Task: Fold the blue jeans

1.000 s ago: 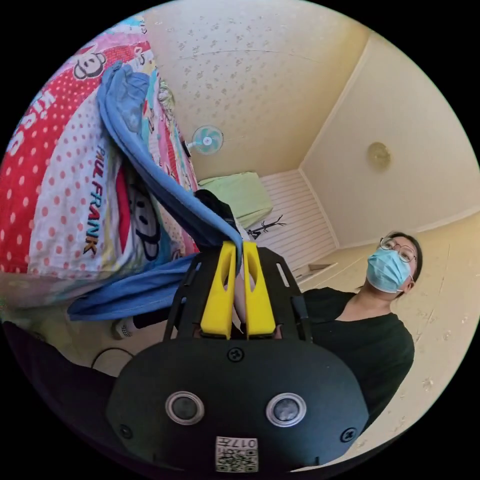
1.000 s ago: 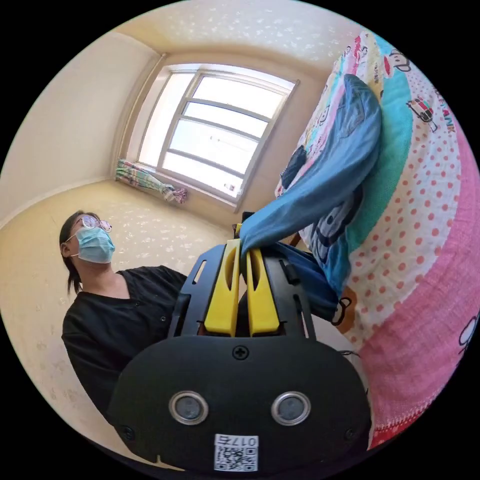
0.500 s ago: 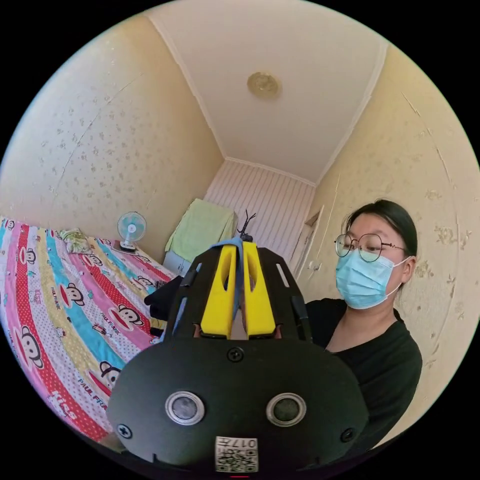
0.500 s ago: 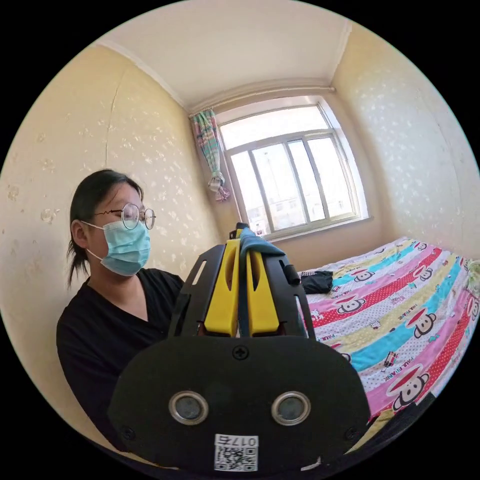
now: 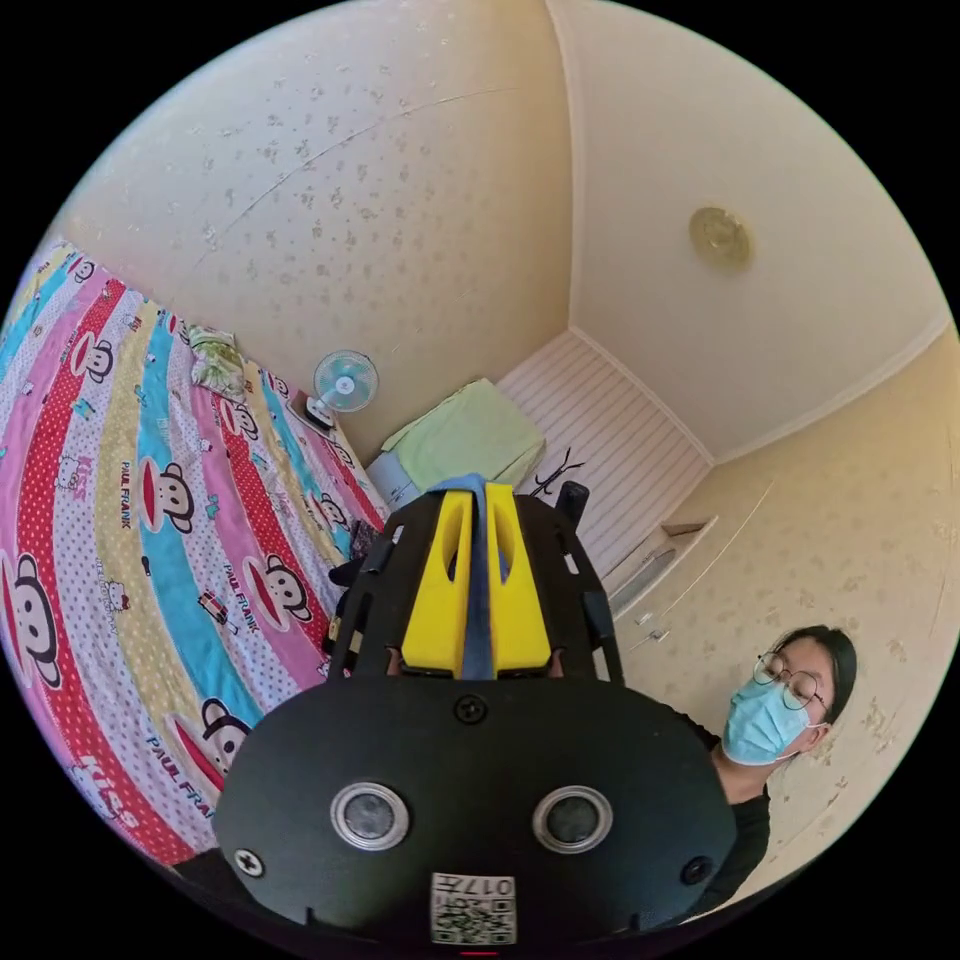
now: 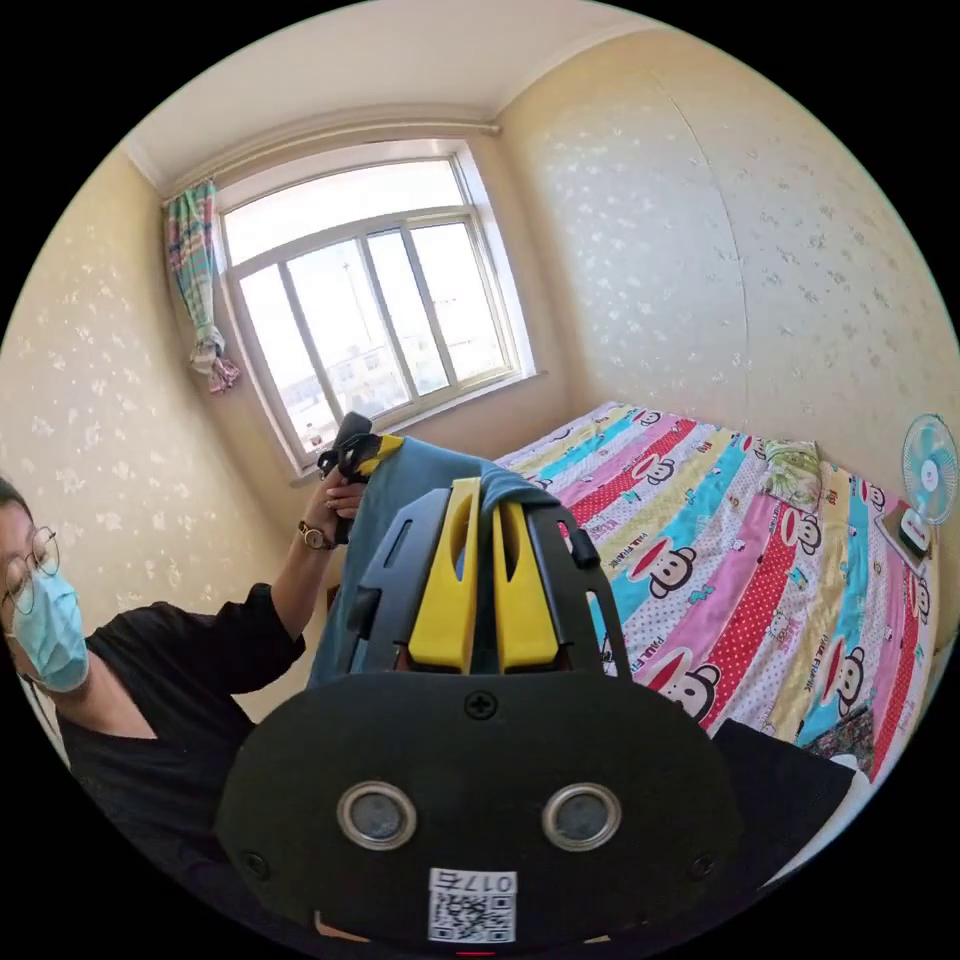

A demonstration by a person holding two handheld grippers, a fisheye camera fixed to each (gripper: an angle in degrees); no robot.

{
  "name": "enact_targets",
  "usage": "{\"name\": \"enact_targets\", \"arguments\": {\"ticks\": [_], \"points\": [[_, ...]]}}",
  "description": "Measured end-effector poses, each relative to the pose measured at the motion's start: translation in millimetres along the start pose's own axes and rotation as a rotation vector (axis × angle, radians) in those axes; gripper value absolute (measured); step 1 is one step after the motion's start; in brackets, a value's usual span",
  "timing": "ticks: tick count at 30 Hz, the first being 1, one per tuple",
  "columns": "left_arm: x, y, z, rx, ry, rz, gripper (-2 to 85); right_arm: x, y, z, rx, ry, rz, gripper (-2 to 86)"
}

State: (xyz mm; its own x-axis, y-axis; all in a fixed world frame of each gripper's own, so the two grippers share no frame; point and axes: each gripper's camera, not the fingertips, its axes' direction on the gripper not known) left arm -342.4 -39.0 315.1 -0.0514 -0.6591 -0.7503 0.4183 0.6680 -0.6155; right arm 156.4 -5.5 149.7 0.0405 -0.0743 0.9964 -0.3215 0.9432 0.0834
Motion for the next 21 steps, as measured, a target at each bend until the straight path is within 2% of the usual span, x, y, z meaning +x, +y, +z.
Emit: {"name": "enact_targets", "arguments": {"ticks": [3, 7, 13, 17, 19, 21], "points": [[-43.8, -24.3, 27.9, -0.034, -0.140, -0.006, 0.0, 53.3, -13.6, 46.6, 0.018, 0.040, 0.059, 0.5], [-95.7, -5.2, 62.2, -0.160, -0.270, -0.033, 0.2, 90.9, 15.6, 115.2, -0.103, 0.165, 0.111, 0.5], [-168.8, 121.3, 84.1, -0.301, -0.274, -0.115, 0.8, 107.5, 143.5, 173.9, -0.262, 0.071, 0.156, 0.9], [-208.9, 217.4, 90.5, -0.355, -0.278, -0.280, 2.1, 121.9, 233.6, 195.4, -0.342, 0.050, 0.298, 1.6], [-222.3, 245.1, 88.0, -0.348, -0.280, -0.346, 3.1, 136.9, 277.1, 201.6, -0.366, 0.044, 0.409, 2.8], [-236.0, 262.8, 69.3, -0.223, -0.103, -0.452, 4.8, 153.4, 294.1, 197.9, -0.366, -0.031, 0.482, 4.3]]}}
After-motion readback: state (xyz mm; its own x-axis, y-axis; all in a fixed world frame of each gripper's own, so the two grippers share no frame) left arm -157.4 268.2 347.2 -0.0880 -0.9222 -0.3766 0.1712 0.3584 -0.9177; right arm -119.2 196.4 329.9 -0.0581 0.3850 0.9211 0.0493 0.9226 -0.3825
